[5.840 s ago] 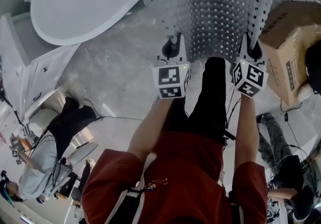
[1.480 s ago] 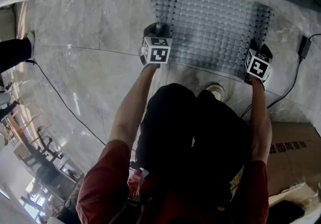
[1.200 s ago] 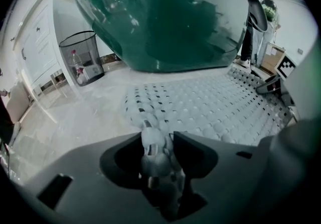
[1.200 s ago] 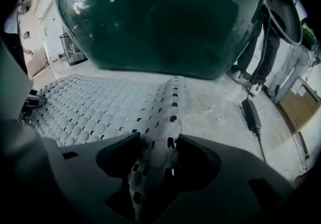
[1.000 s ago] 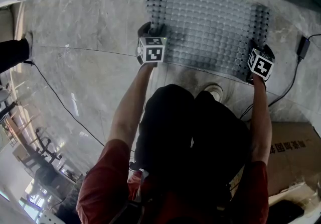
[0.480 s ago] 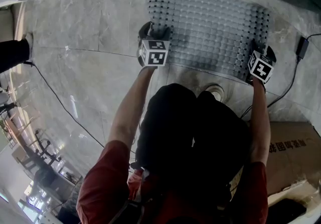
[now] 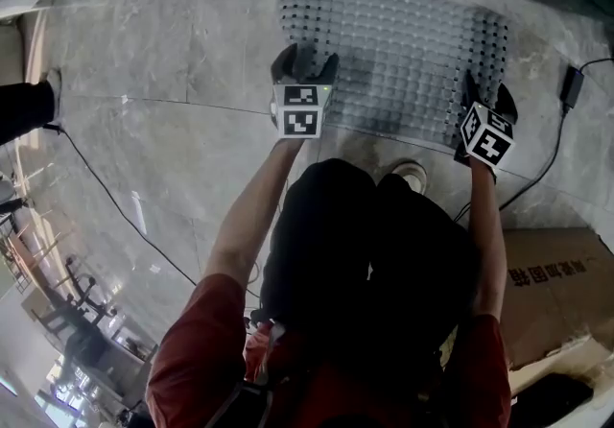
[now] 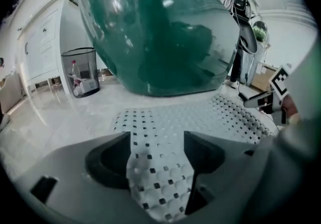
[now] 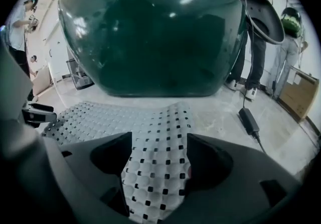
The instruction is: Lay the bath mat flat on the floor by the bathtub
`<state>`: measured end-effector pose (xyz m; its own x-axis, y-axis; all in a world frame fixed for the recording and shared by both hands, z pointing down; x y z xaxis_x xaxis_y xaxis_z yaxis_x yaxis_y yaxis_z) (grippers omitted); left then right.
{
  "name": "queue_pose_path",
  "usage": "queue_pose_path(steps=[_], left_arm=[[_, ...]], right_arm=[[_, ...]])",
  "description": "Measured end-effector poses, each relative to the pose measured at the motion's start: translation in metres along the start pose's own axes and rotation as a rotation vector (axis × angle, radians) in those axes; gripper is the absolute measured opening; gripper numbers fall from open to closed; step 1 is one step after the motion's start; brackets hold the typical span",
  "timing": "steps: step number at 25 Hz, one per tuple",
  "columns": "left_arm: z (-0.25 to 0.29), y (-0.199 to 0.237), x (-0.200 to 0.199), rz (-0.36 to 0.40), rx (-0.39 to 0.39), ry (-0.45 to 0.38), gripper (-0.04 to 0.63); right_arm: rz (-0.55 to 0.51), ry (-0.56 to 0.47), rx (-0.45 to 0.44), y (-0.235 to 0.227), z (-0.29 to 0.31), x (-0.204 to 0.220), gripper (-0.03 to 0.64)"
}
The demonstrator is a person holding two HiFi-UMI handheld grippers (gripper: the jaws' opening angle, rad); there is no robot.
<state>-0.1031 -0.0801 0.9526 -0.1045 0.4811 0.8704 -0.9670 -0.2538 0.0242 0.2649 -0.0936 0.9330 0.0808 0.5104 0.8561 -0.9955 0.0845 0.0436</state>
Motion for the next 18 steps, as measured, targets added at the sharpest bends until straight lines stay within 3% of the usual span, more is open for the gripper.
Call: queue_pose_path(steps=[6,10,15,18], left_arm=[[0.000,-0.010,-0.028,-0.004,0.023,-0.095,0.311],[-0.007,-0.023,-0.053,0.075,0.070,-0.179,0.311],[-0.024,-0.039,-0.091,0.171,0.105,-0.393,0.311],[-0.033,-0.046,-0.110,0.191,0.116,-0.483,0.310]], right_arm=[[0.021,-0.115,-0.066,0.028,-0.015,-0.029,0.333],[0.048,-0.219,-0.098,0.045,-0.029,-0.051,0.333],[-0.010,-0.443,-0.103,0.060,-0.054,-0.084,0.333],[-0.045,-0.498,-0.135,0.067,-0.062,-0.094,0.333]])
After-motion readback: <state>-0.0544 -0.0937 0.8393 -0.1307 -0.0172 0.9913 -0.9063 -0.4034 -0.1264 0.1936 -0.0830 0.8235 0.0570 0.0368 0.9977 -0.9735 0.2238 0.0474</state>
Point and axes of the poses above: the fingertips, and each gripper's own axes: z forward along the fingers, y to its left, x out of its underside, the point moved 6 cm from there along -z, backward along the fingers, and after that the axes turned 13 degrees about -y, right-handed, at the moved point
